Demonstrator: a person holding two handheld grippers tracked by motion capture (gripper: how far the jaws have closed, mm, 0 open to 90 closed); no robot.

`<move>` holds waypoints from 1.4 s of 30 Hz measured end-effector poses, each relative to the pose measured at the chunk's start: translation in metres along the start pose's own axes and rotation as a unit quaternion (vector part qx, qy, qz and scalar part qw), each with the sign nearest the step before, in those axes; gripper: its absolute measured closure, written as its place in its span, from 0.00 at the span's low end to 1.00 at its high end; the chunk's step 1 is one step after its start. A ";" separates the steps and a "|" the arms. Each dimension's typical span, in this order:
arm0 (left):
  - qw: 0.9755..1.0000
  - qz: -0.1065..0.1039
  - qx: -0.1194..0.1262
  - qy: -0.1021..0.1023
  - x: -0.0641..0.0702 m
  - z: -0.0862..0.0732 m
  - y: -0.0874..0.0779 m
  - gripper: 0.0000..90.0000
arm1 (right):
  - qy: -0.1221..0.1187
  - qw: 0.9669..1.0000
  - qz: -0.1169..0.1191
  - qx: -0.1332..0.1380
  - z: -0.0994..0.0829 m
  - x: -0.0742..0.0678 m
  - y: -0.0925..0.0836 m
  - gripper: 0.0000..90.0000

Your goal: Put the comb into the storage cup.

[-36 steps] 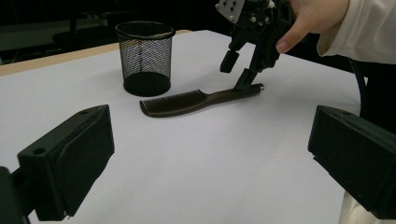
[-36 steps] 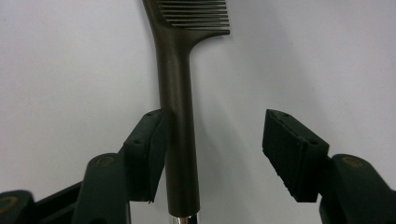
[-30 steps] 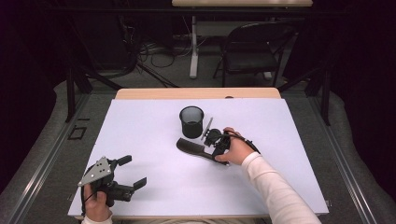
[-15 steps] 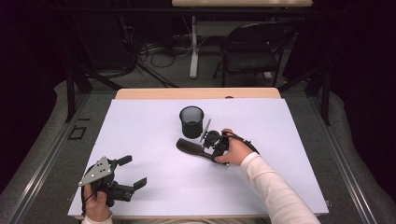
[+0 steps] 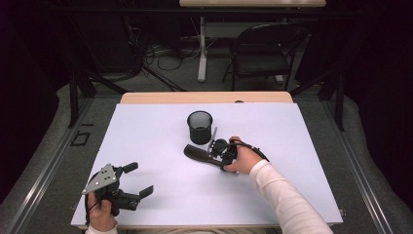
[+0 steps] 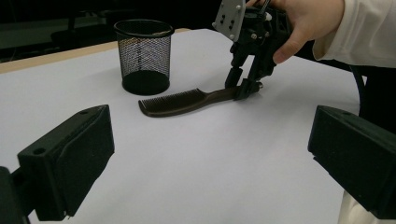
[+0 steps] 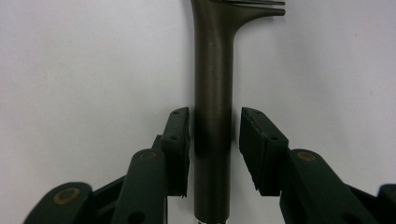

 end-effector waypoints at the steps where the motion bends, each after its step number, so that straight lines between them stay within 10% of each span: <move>1: 1.000 0.000 0.000 0.000 0.000 0.000 0.000 0.00 | -0.001 1.000 0.000 0.000 0.000 0.000 0.000 0.71; 42: 1.000 0.001 -0.001 -0.001 0.000 0.000 0.000 0.01 | -0.008 1.000 0.002 -0.008 0.000 -0.001 0.002 0.81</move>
Point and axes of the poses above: each handheld gripper's, and its own axes: y roughly forward along the jaws, z roughly out of its top, x roughly to its right, the point moved 1 cm from there along y, roughly forward along the jaws, and after that the axes turned 9 degrees about -z, right-handed, at the moved point
